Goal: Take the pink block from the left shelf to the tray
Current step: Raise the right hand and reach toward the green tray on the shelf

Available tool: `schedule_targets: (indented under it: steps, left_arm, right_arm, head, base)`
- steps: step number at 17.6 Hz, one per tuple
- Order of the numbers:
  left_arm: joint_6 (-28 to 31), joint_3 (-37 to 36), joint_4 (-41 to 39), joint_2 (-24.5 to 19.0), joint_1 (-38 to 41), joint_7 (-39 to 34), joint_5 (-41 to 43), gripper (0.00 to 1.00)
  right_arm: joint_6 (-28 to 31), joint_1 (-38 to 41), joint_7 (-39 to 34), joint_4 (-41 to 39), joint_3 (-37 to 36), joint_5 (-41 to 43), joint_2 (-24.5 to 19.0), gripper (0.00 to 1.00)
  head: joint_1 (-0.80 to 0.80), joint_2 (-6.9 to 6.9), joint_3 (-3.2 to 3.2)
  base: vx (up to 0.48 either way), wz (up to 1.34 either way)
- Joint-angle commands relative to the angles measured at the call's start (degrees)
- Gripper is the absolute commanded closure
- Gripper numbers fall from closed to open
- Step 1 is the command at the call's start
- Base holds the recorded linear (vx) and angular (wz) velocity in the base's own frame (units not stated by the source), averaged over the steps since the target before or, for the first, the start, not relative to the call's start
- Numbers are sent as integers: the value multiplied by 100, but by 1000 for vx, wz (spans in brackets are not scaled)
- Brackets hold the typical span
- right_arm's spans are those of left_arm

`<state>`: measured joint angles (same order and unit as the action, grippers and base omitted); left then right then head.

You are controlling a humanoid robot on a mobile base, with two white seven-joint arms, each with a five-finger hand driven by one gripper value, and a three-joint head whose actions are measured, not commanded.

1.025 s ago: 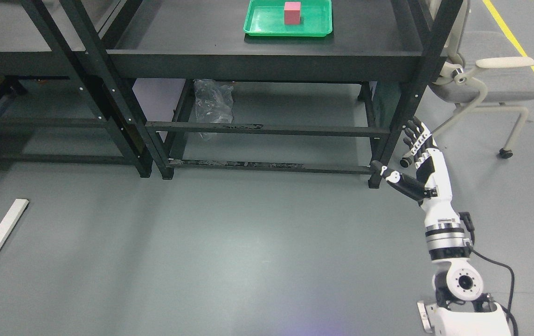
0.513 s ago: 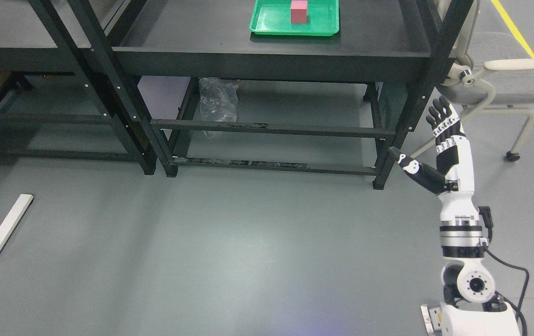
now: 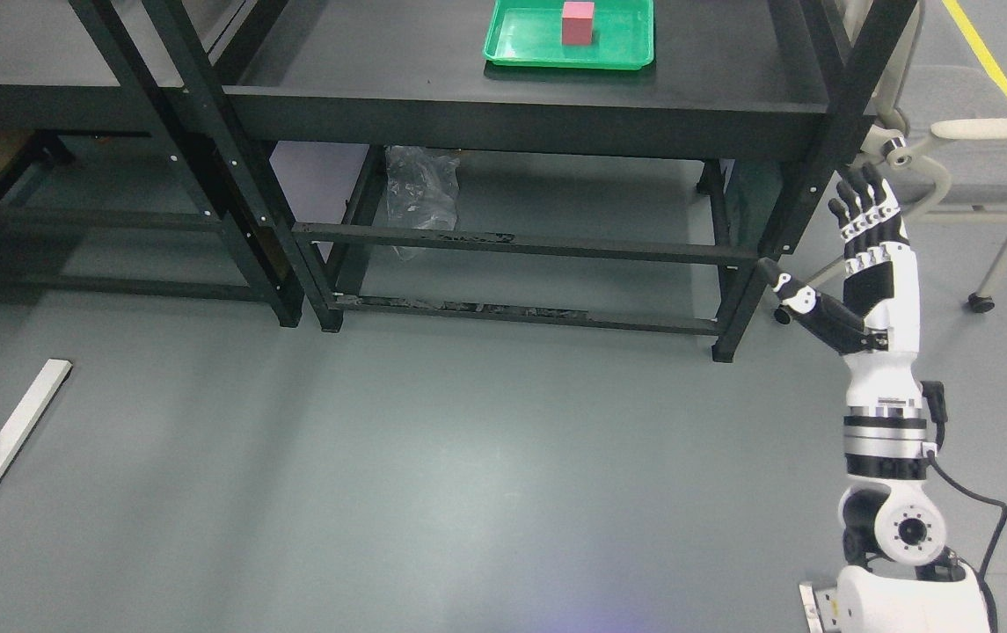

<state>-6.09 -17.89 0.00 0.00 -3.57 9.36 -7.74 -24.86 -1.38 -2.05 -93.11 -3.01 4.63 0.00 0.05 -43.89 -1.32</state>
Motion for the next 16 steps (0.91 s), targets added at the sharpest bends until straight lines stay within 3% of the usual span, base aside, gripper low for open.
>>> schedule_targets:
  steps: [1, 14, 16]
  left_arm:
    - [-15, 13, -100, -100, -3, 5, 0, 0]
    - [-15, 13, -100, -100, -3, 5, 0, 0]
    - [-6, 13, -100, -100, -3, 5, 0, 0]
  right_arm:
    - [-150, -222, -41, -66, -51, 249, 100, 0]
    - [253, -530, 109, -49, -174, 135, 100, 0]
    - [420, -574, 109, -49, -183, -363, 100, 1]
  head:
    - [0, 0, 0]
    - [0, 0, 0]
    - [0, 0, 0]
  base:
    - [18, 35]
    - [95, 86]
    - [181, 183]
